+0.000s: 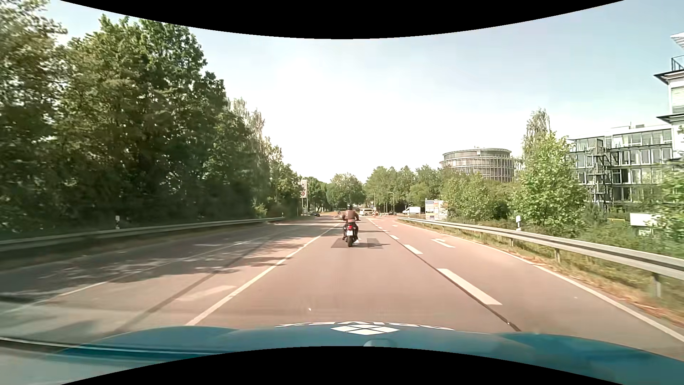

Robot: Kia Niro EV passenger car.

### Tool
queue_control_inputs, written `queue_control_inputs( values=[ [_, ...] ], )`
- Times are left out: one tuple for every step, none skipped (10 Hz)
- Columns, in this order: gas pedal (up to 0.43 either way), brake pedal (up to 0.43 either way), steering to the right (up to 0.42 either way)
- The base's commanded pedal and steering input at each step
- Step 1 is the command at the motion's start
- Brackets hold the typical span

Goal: Follow the waypoints while adhering to traffic rules and regulations

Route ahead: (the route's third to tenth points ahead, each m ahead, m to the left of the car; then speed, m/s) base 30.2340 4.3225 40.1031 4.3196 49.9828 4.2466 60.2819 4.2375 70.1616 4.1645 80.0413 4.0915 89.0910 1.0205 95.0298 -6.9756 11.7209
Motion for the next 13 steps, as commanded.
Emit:
queue_control_inputs(
  values=[
    [0.0,0.189,-0.001],
    [0.0,0.189,-0.001],
    [0.0,0.189,-0.001],
    [0.0,0.189,-0.001],
    [0.0,0.183,-0.001],
    [0.0,0.177,-0.001],
    [0.0,0.165,0.0],
    [0.0,0.152,0.0],
    [0.0,0.152,0.0],
    [0.0,0.152,0.0],
    [0.0,0.159,0.0],
    [0.0,0.159,0.001],
    [0.0,0.159,0.001]
  ],
)
